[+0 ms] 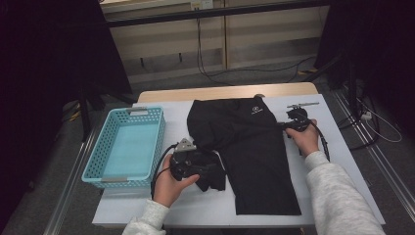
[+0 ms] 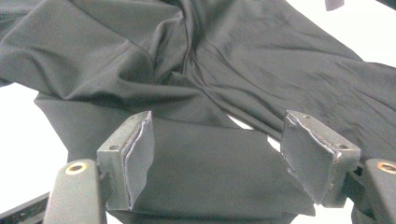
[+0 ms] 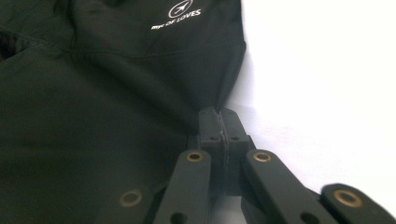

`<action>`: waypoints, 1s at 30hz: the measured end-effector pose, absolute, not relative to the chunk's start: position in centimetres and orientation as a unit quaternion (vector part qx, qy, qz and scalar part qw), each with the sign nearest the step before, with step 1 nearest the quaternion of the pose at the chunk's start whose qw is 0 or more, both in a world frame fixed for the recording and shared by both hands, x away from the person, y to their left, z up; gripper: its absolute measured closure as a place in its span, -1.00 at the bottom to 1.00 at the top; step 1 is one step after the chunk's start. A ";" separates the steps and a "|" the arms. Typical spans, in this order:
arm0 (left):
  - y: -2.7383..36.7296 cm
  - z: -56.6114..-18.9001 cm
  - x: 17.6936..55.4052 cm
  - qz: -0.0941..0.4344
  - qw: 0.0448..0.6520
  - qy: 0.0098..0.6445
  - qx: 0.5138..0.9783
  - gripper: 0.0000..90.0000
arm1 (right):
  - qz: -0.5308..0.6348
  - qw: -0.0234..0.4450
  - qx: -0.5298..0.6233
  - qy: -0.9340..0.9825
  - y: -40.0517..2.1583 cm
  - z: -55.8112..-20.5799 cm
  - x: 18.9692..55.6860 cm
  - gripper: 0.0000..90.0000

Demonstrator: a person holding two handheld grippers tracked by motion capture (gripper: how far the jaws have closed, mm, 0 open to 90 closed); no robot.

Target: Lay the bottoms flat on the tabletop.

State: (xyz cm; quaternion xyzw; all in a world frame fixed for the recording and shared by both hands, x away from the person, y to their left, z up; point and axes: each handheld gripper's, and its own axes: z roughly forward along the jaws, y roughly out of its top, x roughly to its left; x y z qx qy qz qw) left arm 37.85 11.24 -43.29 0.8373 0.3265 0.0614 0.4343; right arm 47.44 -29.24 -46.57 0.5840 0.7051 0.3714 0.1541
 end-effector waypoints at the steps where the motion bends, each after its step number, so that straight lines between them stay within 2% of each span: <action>1: 11.2 -43.3 37.9 0.062 0.435 0.326 0.837 -0.42 | 0.370 0.157 0.584 0.706 -29.5 -46.6 47.4 1.00; 23: 10.6 -43.4 37.8 0.060 0.428 0.321 0.843 -0.43 | 0.352 0.173 0.626 0.674 -34.9 -46.4 45.9 1.00; 30: 10.6 -43.5 37.8 0.060 0.428 0.320 0.843 -0.44 | 0.339 0.183 0.628 0.677 -35.4 -46.2 45.7 1.00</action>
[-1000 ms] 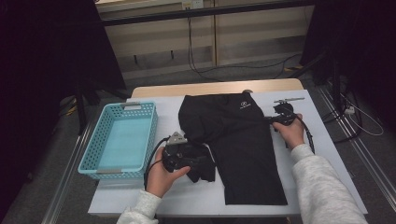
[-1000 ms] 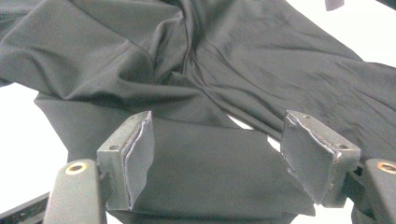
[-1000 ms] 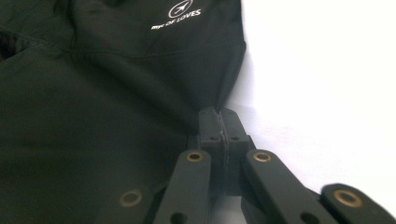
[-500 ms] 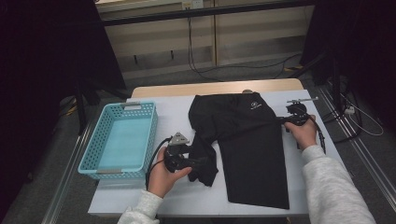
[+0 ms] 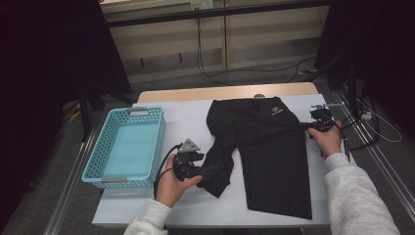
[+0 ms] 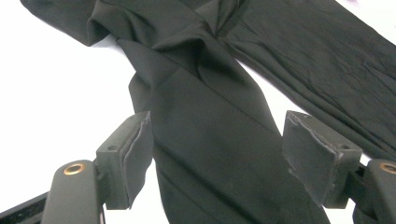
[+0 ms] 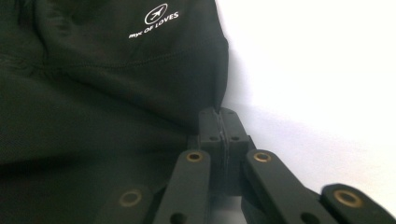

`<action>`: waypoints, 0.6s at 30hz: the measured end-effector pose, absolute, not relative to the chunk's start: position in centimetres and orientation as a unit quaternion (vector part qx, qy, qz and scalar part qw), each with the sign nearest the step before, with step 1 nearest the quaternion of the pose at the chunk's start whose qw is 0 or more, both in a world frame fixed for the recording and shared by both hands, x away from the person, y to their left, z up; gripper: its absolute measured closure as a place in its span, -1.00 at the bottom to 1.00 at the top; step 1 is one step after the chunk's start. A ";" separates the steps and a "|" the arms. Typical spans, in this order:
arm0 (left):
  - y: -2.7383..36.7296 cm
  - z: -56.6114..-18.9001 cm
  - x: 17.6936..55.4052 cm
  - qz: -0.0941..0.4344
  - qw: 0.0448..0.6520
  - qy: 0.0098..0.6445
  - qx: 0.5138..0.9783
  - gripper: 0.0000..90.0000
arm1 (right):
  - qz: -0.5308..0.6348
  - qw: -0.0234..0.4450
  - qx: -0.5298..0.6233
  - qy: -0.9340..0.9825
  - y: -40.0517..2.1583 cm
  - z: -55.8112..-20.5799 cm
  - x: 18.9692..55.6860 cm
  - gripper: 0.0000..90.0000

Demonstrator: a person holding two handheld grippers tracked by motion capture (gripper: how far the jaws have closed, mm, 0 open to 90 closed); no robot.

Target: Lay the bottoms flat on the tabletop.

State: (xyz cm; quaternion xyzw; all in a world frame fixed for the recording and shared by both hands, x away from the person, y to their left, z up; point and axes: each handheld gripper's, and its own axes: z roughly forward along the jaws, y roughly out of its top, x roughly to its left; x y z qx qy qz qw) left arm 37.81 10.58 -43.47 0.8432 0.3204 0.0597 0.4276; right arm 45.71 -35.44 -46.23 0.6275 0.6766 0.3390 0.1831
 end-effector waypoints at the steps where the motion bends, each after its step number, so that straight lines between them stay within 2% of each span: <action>1: 10.6 -43.5 37.8 0.060 0.428 0.321 0.843 -0.43 | 0.339 0.186 0.626 0.677 -35.5 -46.3 45.7 1.00; 12: 10.6 -43.3 37.8 0.059 0.431 0.320 0.842 -0.45 | 0.348 0.182 0.632 0.669 -36.0 -46.4 45.5 0.98; 18: 10.5 -43.3 37.9 0.057 0.429 0.318 0.843 -0.45 | 0.348 0.182 0.631 0.669 -35.9 -46.2 44.7 0.54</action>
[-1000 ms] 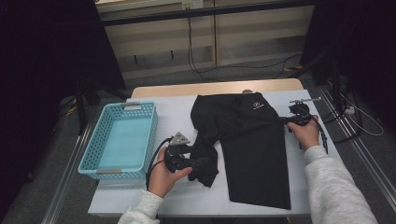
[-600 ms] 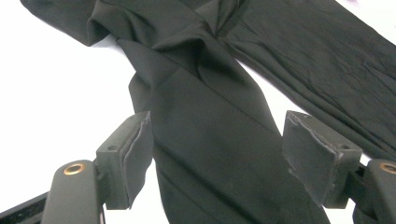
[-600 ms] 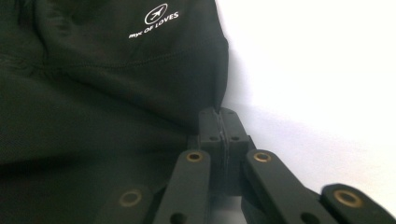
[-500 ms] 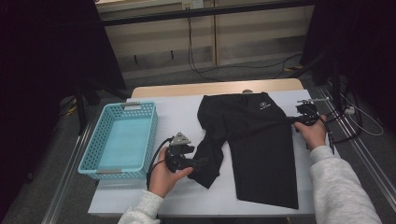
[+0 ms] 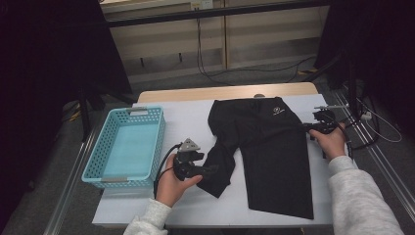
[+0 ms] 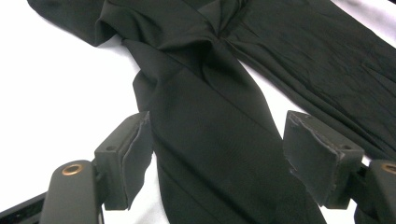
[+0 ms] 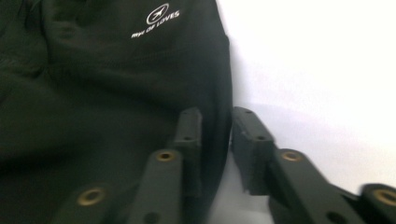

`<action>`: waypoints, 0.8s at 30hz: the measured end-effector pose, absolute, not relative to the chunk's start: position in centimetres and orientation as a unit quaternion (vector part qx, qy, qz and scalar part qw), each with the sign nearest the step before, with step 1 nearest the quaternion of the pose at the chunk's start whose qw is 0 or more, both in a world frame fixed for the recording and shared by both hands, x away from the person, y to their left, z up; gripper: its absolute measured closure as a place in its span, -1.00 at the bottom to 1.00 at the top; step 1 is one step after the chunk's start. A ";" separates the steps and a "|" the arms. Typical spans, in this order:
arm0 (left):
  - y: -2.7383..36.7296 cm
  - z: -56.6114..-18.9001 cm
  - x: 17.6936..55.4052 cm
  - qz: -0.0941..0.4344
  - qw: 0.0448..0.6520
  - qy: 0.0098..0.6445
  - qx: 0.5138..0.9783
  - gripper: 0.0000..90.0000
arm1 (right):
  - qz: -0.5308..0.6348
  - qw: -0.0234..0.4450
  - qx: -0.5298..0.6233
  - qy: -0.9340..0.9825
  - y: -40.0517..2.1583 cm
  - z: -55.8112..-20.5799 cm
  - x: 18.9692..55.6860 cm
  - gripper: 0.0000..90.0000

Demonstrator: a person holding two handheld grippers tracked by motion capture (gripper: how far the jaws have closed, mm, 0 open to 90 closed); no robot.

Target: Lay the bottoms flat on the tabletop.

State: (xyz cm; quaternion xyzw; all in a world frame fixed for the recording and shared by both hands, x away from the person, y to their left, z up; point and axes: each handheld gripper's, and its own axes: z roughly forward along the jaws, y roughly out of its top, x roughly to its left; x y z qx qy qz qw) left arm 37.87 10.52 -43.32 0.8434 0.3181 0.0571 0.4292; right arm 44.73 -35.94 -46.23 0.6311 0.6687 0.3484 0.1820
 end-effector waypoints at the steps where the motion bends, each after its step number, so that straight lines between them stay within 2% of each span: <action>1: 10.5 -43.3 37.9 0.056 0.430 0.318 0.843 -0.45 | 0.347 0.180 0.629 0.672 -35.9 -46.2 44.4 0.50; 8: 10.6 -43.2 38.0 0.058 0.431 0.315 0.844 -0.45 | 0.346 0.167 0.606 0.696 -34.9 -46.0 40.4 0.48; 17: 10.6 -42.9 38.0 0.058 0.436 0.312 0.842 -0.46 | 0.345 0.175 0.578 0.719 -33.6 -46.0 34.4 0.44; 24: 10.5 -43.0 38.0 0.055 0.436 0.312 0.842 -0.47 | 0.355 0.153 0.568 0.726 -32.6 -46.0 31.0 0.49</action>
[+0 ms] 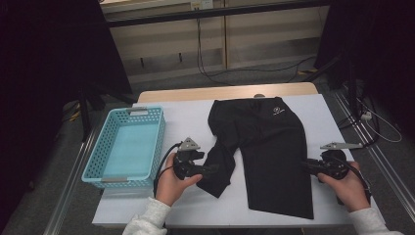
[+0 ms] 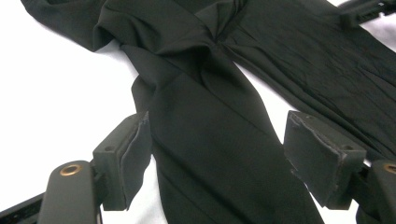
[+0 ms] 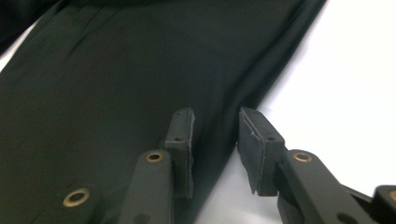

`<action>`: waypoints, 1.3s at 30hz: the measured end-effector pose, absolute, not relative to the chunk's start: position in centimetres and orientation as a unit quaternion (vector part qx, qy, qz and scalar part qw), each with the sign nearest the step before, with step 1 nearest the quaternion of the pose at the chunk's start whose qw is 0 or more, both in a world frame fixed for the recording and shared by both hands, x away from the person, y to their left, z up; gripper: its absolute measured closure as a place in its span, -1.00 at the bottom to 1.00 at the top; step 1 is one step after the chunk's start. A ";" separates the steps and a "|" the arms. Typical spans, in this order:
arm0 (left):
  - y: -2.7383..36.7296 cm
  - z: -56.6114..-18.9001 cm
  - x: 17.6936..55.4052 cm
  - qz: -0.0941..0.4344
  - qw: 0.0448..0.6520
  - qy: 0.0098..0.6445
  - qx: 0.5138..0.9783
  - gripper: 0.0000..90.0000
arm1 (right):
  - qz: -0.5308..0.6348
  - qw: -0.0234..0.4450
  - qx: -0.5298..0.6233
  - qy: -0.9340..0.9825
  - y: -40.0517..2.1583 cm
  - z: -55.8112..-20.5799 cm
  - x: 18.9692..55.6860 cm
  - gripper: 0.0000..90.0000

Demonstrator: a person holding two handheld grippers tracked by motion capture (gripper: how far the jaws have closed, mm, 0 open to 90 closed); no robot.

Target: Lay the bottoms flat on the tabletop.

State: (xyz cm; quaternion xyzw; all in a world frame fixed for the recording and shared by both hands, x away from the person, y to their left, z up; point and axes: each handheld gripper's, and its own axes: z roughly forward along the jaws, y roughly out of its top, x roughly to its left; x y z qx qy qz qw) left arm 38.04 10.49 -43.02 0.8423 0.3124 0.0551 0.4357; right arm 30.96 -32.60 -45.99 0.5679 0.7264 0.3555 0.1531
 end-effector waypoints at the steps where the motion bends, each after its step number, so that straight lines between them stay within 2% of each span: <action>1: 10.5 -43.0 38.0 0.057 0.437 0.311 0.842 -0.47 | 0.354 0.151 0.568 0.727 -32.5 -46.0 30.5 0.53; 4: 10.4 -42.7 37.9 0.057 0.440 0.309 0.841 -0.47 | 0.355 0.145 0.570 0.727 -32.3 -46.0 29.5 0.60; 9: 10.4 -42.6 37.7 0.058 0.441 0.307 0.841 -0.47 | 0.357 0.120 0.571 0.729 -32.1 -46.0 28.1 0.97; 17: 10.3 -42.3 37.7 0.060 0.441 0.307 0.842 -0.47 | 0.362 0.104 0.571 0.730 -33.9 -45.9 27.6 1.00; 28: 10.4 -42.2 37.2 0.064 0.441 0.306 0.842 -0.47 | 0.325 0.140 0.573 0.739 -35.6 -45.4 27.1 1.00; 30: 10.6 -42.2 37.2 0.065 0.439 0.307 0.842 -0.47 | 0.324 0.142 0.572 0.740 -35.6 -45.3 27.2 0.91; 34: 10.6 -42.2 37.2 0.064 0.438 0.309 0.842 -0.47 | 0.317 0.175 0.564 0.742 -34.9 -45.0 27.6 0.50; 36: 10.5 -42.3 37.2 0.064 0.437 0.309 0.842 -0.47 | 0.318 0.194 0.555 0.744 -34.3 -44.5 27.9 0.40; 39: 10.4 -42.4 37.3 0.064 0.436 0.308 0.843 -0.47 | 0.334 0.198 0.536 0.749 -33.0 -44.1 28.4 0.30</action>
